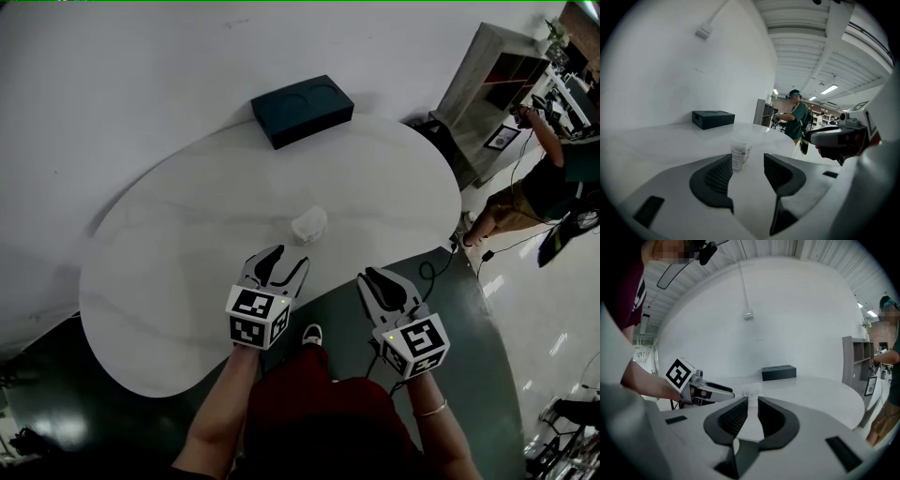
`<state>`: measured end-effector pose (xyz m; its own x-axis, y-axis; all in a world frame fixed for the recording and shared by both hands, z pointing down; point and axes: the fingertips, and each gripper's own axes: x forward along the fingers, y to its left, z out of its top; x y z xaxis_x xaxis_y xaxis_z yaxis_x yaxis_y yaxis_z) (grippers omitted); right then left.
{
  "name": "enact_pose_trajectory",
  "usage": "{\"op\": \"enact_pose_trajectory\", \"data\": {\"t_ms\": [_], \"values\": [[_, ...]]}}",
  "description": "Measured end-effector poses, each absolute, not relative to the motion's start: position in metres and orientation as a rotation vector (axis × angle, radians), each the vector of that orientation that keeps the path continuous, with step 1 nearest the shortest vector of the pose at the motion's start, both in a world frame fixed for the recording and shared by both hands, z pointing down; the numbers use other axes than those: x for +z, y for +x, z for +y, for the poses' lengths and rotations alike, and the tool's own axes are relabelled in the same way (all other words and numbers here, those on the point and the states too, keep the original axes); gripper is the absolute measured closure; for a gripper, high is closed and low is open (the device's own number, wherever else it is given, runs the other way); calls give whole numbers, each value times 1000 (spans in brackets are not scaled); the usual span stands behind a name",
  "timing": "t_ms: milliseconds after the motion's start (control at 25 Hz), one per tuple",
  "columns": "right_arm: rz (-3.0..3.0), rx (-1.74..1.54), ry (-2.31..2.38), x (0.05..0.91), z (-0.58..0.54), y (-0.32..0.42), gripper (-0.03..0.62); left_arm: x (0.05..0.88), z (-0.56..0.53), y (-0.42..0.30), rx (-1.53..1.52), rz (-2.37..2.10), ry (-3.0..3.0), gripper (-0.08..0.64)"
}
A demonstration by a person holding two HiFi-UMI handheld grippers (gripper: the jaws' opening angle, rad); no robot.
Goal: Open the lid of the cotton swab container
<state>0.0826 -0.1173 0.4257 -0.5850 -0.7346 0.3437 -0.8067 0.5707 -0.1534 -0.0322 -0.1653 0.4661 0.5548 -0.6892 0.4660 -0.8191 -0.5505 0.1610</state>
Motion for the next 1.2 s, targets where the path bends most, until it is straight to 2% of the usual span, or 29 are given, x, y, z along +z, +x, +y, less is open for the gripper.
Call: {"op": "enact_pose_trajectory", "data": {"t_ms": [120, 560, 1200], "values": [[-2553, 434, 1257, 430, -123, 80, 508, 471, -174, -31, 510, -1218, 2431, 370], [-2508, 441, 1239, 437, -139, 77, 485, 492, -191, -20, 618, -1136, 2480, 318], [-2471, 463, 1224, 447, -158, 77, 448, 503, -219, -2, 618, -1092, 2520, 307]]}}
